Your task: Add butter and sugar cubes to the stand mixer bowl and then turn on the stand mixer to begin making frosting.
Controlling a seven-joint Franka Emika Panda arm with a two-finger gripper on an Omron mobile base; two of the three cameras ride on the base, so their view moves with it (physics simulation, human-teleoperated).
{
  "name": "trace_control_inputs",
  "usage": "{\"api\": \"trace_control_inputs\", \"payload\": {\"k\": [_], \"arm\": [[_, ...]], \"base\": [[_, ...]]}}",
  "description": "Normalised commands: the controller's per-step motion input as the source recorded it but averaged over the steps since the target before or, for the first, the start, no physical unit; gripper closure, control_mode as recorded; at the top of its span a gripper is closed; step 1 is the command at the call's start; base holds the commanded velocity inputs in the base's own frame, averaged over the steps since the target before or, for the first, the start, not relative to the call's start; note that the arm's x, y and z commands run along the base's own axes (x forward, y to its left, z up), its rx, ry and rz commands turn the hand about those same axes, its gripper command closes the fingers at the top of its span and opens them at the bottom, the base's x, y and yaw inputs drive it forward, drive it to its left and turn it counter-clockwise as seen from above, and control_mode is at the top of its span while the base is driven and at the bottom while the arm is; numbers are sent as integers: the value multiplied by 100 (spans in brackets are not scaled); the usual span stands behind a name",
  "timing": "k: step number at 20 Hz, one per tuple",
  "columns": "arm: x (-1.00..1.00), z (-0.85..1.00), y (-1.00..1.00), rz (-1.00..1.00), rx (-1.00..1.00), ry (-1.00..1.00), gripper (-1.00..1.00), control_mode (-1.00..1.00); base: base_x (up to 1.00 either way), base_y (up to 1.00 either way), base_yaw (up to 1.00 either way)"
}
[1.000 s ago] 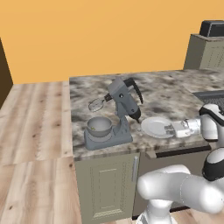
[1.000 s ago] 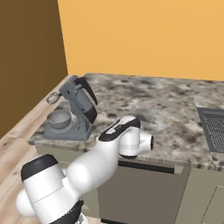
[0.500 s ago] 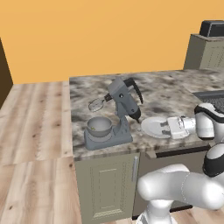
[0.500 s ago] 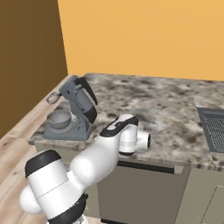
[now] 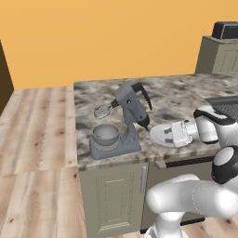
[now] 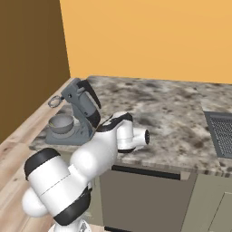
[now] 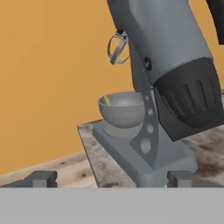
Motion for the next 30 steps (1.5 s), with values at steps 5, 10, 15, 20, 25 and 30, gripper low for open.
{"api": "trace_control_inputs", "payload": {"k": [5,10,15,20,25,30], "arm": [[8,-21,10,0,-7,0,-100,-100],[0,-32,0,0,0,-1,-100,-100],[0,-20,1,0,0,0,-100,-100],[0,-6,6,0,0,0,-100,-100],[2,-8,9,0,0,0,-100,-100],[11,-12,13,0,0,0,-100,-100]], "base": [[0,0,0],[0,0,0],[0,0,0],[0,0,0],[0,0,0],[0,0,0]]}}
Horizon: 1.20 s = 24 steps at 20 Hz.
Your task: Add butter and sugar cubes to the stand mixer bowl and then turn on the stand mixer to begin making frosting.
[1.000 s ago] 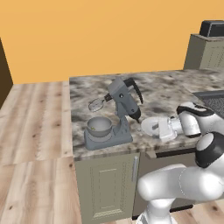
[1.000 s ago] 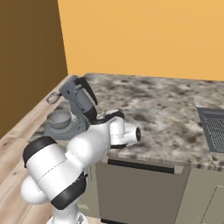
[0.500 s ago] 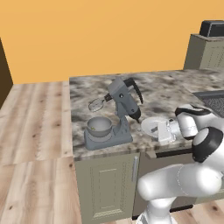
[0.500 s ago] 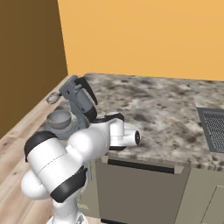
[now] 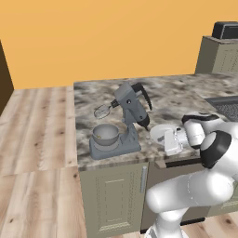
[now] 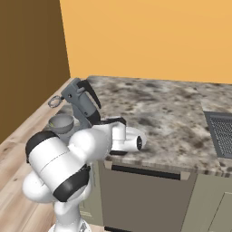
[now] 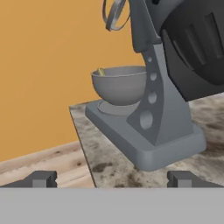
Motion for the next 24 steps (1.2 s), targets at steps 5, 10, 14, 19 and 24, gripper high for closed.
{"api": "trace_control_inputs", "payload": {"k": [5,10,14,19,24], "arm": [[16,-7,10,0,0,0,-100,-100],[25,-6,0,0,0,0,-100,-100],[26,-8,0,-1,0,0,-100,-100],[20,-19,0,-1,0,0,-100,-100],[9,-29,0,-1,0,0,-100,-100]], "base": [[0,0,0],[0,0,0],[0,0,0],[0,0,0],[0,0,0]]}}
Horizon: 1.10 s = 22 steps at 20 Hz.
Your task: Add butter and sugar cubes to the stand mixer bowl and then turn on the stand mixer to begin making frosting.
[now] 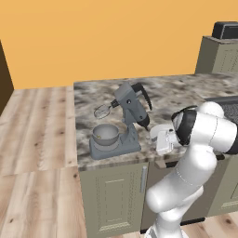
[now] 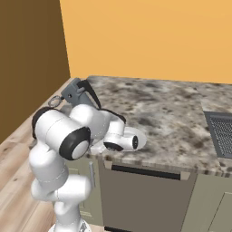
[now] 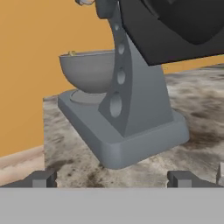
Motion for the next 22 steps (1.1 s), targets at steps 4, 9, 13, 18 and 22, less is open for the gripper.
{"api": "trace_control_inputs", "payload": {"k": [4,9,13,18,22], "arm": [[18,-26,0,0,0,0,-100,-100],[23,-22,0,0,0,0,-100,-100],[24,-21,0,0,0,0,-100,-100],[25,-5,-1,0,0,0,-100,-100],[26,-1,-1,0,0,0,-100,-100]], "base": [[0,0,0],[0,0,0],[0,0,0],[0,0,0],[0,0,0]]}}
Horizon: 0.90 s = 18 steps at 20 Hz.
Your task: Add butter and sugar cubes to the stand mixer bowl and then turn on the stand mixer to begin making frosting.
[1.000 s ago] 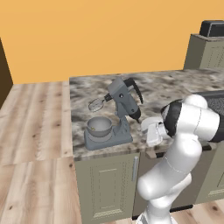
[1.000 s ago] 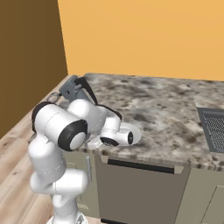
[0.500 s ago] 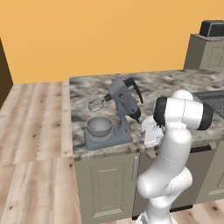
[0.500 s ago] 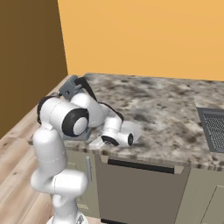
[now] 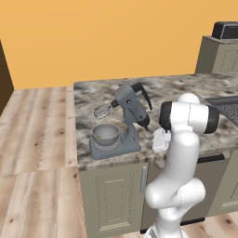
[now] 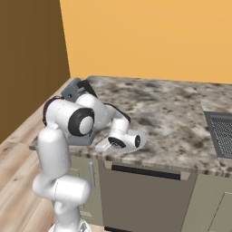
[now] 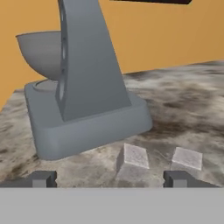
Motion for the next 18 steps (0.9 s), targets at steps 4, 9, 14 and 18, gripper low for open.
{"api": "trace_control_inputs", "payload": {"k": [4,9,14,18], "arm": [[29,-4,0,0,0,0,-100,-100],[21,-16,0,0,0,0,-100,-100],[1,-25,0,0,0,0,-100,-100],[-2,-35,19,0,0,0,-100,-100]], "base": [[0,0,0],[0,0,0],[0,0,0],[0,0,0]]}}
